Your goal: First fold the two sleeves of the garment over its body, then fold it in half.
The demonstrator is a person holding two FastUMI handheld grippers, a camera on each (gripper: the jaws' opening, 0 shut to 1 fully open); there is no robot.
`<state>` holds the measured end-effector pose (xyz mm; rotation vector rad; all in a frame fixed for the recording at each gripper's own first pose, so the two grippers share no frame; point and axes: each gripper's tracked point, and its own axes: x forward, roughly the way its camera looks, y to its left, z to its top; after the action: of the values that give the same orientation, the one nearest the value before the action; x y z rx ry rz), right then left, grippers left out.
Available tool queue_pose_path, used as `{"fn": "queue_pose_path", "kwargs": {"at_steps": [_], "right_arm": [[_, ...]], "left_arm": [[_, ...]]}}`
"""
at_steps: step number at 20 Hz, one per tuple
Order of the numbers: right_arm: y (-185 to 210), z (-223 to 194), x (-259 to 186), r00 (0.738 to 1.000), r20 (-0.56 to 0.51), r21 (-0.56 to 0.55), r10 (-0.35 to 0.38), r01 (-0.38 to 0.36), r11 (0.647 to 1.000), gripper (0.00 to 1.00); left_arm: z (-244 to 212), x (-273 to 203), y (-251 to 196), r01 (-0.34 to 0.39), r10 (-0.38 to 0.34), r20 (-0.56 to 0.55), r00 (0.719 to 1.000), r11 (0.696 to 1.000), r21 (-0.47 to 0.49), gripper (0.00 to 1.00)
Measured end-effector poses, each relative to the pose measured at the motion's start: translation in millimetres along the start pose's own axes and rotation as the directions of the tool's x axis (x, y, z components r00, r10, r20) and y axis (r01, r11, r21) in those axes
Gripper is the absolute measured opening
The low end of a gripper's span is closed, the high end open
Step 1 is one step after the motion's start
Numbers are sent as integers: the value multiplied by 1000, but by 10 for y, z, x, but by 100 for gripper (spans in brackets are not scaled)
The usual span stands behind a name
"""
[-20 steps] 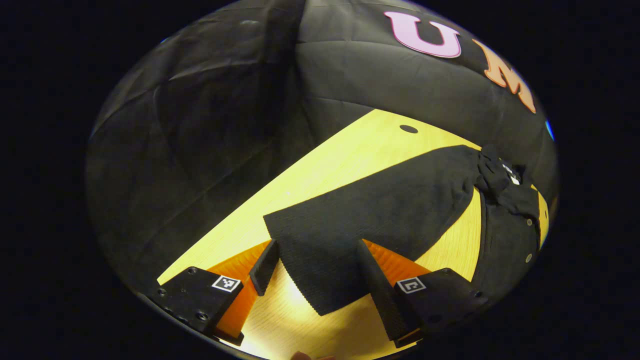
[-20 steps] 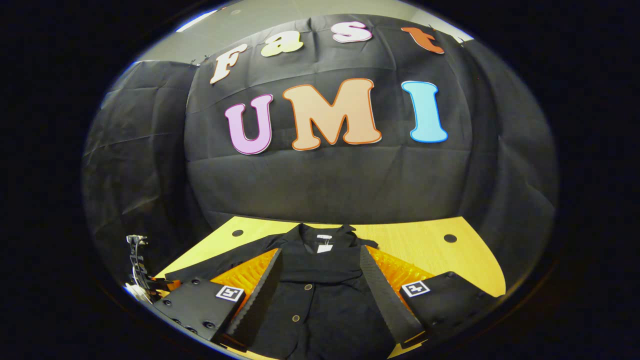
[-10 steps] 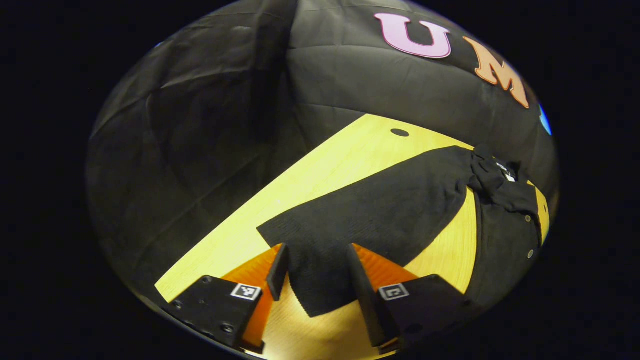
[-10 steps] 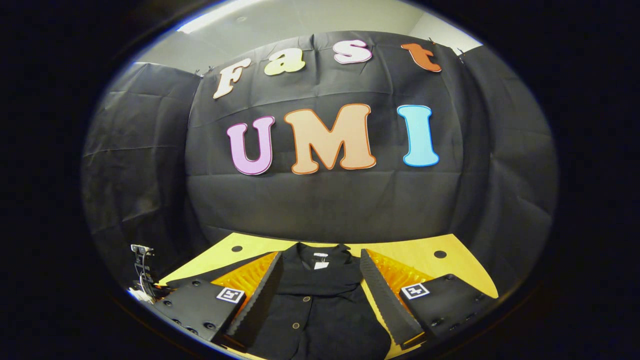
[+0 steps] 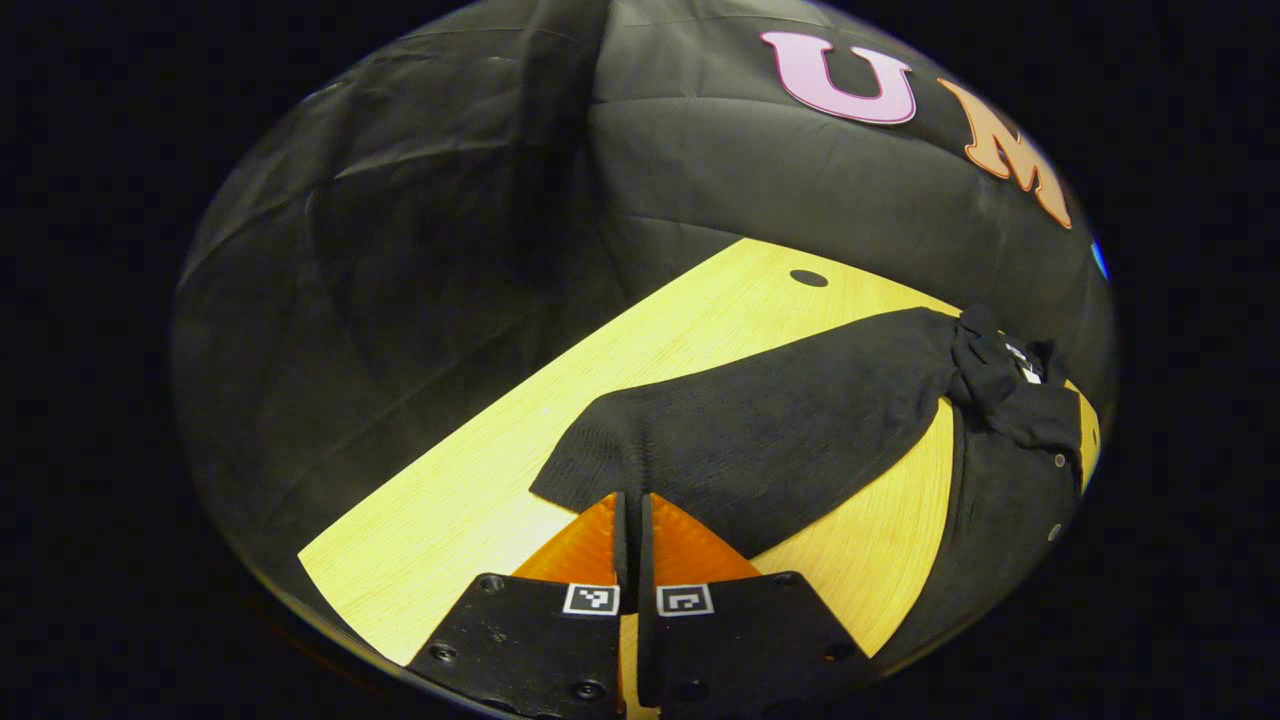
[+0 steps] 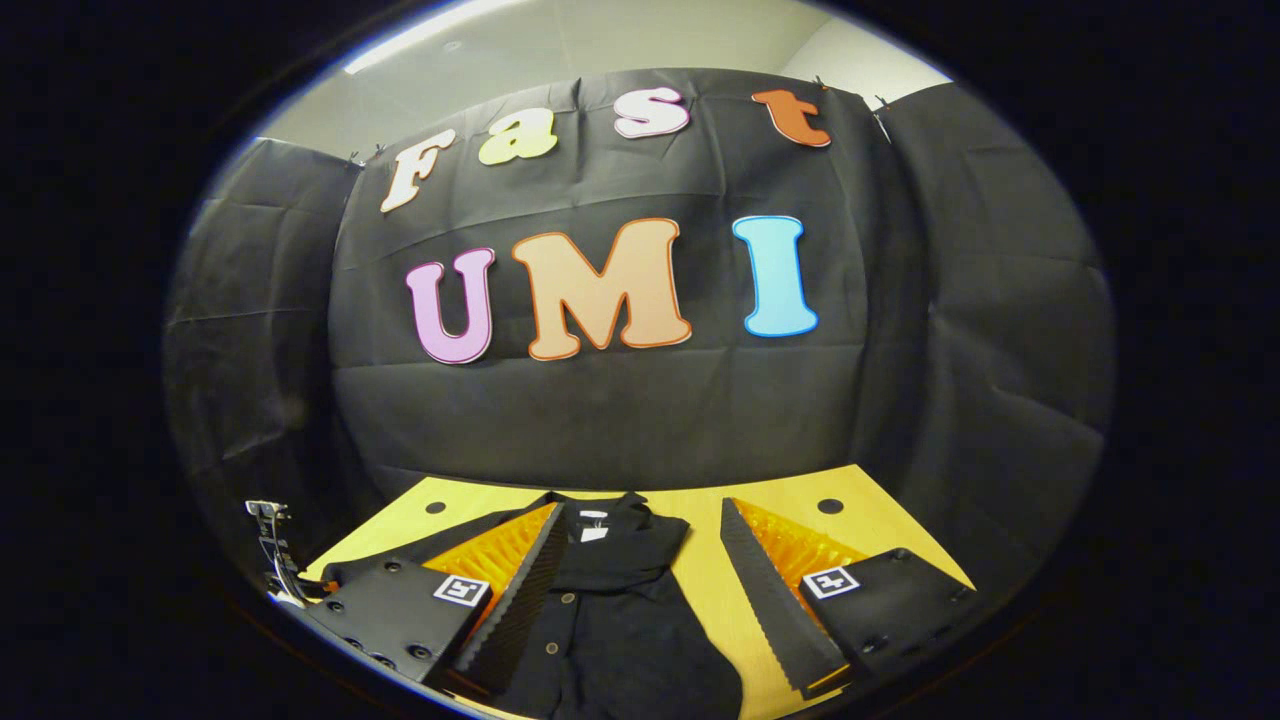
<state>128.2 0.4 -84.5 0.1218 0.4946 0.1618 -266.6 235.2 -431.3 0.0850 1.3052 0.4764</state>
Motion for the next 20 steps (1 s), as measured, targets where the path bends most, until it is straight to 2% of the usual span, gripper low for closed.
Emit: {"fn": "queue_pose_path", "kwargs": {"at_steps": [2, 3, 4, 8, 11, 13, 15, 17, 20], "right_arm": [[-126, -50, -15, 1000, -9, 1, -22, 22, 1000, 98], [-184, -65, -29, 999, -12, 4, -31, 31, 1000, 94], [-223, -85, -39, 999, -14, 9, -34, 34, 999, 97], [-442, -151, -111, 999, -32, 32, -37, 38, 999, 98], [-617, -264, -179, 998, -51, 56, -27, 30, 998, 98], [-701, -417, -198, 997, -78, 64, -10, 15, 998, 98], [-776, -549, -229, 995, -94, 72, 11, -4, 997, 98], [-776, -701, -257, 990, -129, 116, 50, -35, 993, 98], [-809, -881, -286, 983, -162, 167, 85, -58, 984, 98]], "left_arm": [[39, -57, -20, 4, -4, 2, 1000, 1000, -5, 0], [102, -95, -38, 13, -13, 14, 1000, 1000, 1, 0], [189, -155, -77, 24, -24, 32, 999, 1000, 13, 0], [681, -434, -555, 78, -88, 134, 987, 994, 74, 0], [1277, -576, -1135, 156, -172, 215, 961, 984, 88, 0], [1709, -678, -1679, 223, -245, 286, 927, 969, 106, 0], [1940, -730, -2350, 293, -333, 297, 895, 941, 172, 0], [1966, -806, -3061, 374, -427, 283, 859, 900, 222, 0], [1700, -1008, -4192, 502, -566, 212, 796, 815, 289, 0]]}}
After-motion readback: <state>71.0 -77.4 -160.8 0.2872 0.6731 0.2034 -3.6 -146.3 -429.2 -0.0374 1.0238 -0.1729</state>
